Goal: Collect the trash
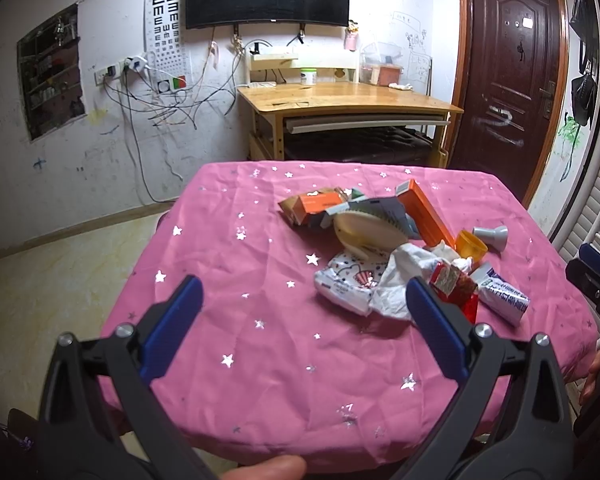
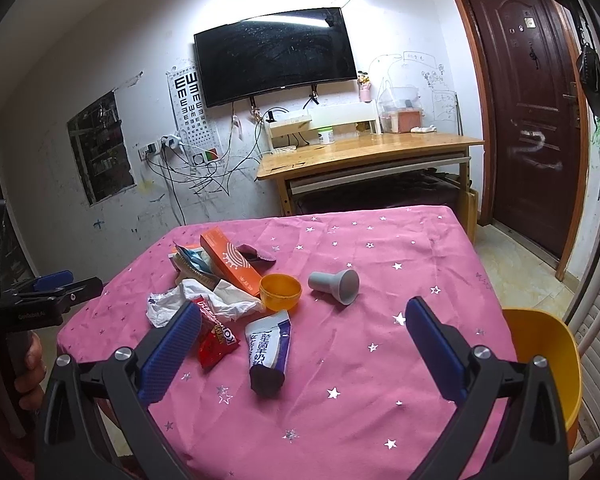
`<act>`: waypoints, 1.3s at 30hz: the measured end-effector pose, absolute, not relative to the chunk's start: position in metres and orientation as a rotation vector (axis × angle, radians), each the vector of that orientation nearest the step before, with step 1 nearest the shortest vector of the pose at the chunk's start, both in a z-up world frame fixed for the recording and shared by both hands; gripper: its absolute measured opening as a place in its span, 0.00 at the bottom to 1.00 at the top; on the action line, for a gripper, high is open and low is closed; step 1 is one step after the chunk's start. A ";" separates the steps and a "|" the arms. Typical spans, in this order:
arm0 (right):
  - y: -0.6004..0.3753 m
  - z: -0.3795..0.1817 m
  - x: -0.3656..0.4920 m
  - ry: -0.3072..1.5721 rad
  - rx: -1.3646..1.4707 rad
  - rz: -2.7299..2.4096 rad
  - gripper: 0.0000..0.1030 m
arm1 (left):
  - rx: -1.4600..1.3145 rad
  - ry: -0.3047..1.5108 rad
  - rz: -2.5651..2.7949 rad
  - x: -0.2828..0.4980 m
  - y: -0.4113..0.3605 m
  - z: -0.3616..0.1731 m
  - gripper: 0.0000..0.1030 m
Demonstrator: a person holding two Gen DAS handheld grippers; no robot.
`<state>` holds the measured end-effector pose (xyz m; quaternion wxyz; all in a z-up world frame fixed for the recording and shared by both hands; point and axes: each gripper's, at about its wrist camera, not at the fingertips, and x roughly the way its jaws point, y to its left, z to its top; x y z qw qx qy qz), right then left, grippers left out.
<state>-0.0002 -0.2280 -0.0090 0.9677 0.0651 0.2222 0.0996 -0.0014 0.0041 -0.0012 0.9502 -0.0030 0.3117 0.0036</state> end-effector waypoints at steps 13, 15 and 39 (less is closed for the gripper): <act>-0.228 -0.010 0.000 0.448 0.129 0.198 0.93 | -0.003 0.635 0.010 -0.001 0.004 -0.001 0.94; -0.228 -0.010 0.000 0.449 0.131 0.201 0.93 | -0.003 0.635 0.008 -0.002 0.005 -0.002 0.94; -0.227 -0.011 0.000 0.451 0.126 0.203 0.93 | 0.000 0.636 0.012 -0.002 0.006 -0.001 0.94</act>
